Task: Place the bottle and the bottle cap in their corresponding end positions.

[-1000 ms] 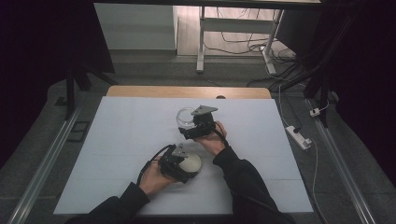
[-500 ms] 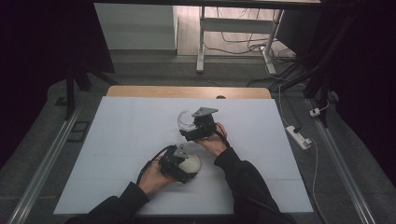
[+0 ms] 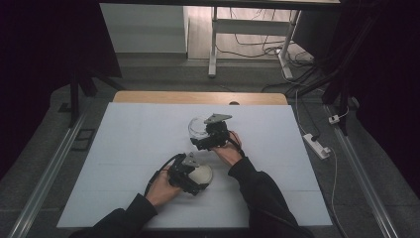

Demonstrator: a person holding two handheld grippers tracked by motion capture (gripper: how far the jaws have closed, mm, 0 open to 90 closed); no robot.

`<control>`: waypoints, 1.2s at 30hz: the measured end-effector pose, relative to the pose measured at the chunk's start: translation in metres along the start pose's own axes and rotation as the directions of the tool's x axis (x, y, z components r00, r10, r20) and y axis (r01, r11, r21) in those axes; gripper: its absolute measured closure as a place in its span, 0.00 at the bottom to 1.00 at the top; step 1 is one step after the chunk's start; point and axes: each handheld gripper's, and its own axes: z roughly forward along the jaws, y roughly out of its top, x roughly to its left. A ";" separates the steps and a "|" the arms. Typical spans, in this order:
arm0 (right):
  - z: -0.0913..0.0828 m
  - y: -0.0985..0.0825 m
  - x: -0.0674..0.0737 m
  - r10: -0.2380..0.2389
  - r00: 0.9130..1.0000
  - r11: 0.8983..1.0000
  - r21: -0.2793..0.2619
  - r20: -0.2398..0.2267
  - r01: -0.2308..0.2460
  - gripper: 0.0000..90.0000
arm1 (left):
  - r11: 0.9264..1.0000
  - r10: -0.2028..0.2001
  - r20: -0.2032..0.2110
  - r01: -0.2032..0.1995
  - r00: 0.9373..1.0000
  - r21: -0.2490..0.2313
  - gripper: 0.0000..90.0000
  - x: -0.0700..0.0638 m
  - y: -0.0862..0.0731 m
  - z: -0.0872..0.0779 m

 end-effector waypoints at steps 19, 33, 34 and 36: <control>-0.019 -0.003 0.004 -0.004 1.000 1.000 0.013 -0.013 0.004 0.00 | 0.998 -0.024 0.005 0.024 1.000 -0.066 0.00 -0.001 -0.003 -0.016; -0.035 -0.010 0.014 -0.014 1.000 1.000 0.011 -0.003 0.014 0.00 | 0.994 -0.057 0.058 0.062 0.997 -0.095 0.00 -0.003 -0.008 -0.043; -0.037 -0.010 0.015 -0.019 1.000 1.000 0.013 -0.002 0.019 0.00 | 0.993 -0.059 0.063 0.064 0.996 -0.094 0.00 -0.003 -0.009 -0.045; -0.040 -0.011 0.017 -0.015 1.000 1.000 0.012 0.000 0.015 0.00 | 0.993 -0.057 0.060 0.062 0.997 -0.095 0.00 -0.004 -0.012 -0.050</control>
